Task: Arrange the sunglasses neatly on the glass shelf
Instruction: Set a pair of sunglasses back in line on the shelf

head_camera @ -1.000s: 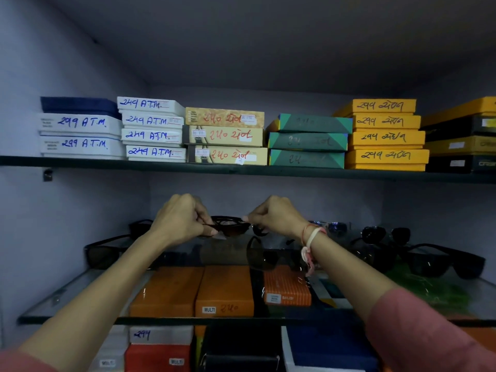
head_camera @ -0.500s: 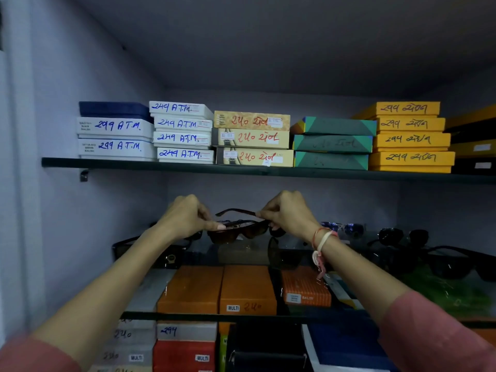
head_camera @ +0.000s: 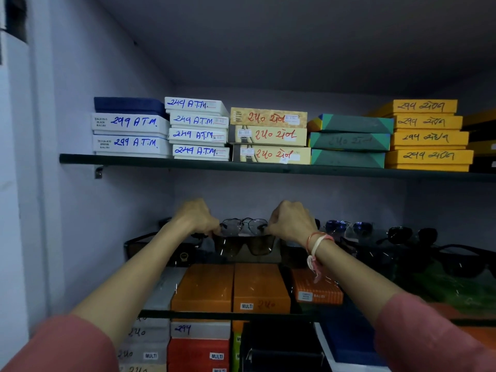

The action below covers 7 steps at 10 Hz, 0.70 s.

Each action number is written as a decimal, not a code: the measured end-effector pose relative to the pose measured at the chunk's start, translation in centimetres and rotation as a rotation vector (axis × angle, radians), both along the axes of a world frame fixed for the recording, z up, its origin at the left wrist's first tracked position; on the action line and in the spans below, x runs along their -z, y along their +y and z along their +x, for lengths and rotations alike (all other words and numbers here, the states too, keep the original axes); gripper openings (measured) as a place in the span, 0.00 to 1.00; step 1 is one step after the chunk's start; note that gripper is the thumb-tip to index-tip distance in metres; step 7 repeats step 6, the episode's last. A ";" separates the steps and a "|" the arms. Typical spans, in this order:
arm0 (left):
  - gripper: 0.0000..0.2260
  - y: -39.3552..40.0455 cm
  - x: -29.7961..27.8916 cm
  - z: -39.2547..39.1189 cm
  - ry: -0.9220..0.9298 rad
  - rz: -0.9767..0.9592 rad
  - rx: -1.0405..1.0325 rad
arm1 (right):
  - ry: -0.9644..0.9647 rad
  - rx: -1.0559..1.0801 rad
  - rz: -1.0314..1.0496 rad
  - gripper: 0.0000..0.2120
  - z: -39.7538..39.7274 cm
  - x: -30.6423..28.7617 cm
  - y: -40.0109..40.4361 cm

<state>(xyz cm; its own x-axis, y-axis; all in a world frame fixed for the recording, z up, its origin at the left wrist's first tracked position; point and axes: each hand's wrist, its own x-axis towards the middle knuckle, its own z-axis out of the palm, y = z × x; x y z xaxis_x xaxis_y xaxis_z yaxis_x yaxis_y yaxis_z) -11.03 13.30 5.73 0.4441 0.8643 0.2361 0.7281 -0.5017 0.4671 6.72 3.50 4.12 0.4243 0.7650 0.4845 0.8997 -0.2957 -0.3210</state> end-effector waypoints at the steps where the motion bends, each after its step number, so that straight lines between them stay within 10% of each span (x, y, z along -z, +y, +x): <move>1: 0.11 0.7 0.8 0.1 0.044 -0.063 0.006 | 0.023 0.003 -0.053 0.12 0.0 0.8 0.9; 7: 0.17 -3.0 0.2 -1.7 -0.036 0.156 0.071 | 0.075 -0.064 0.143 0.07 0.2 -0.3 -4.5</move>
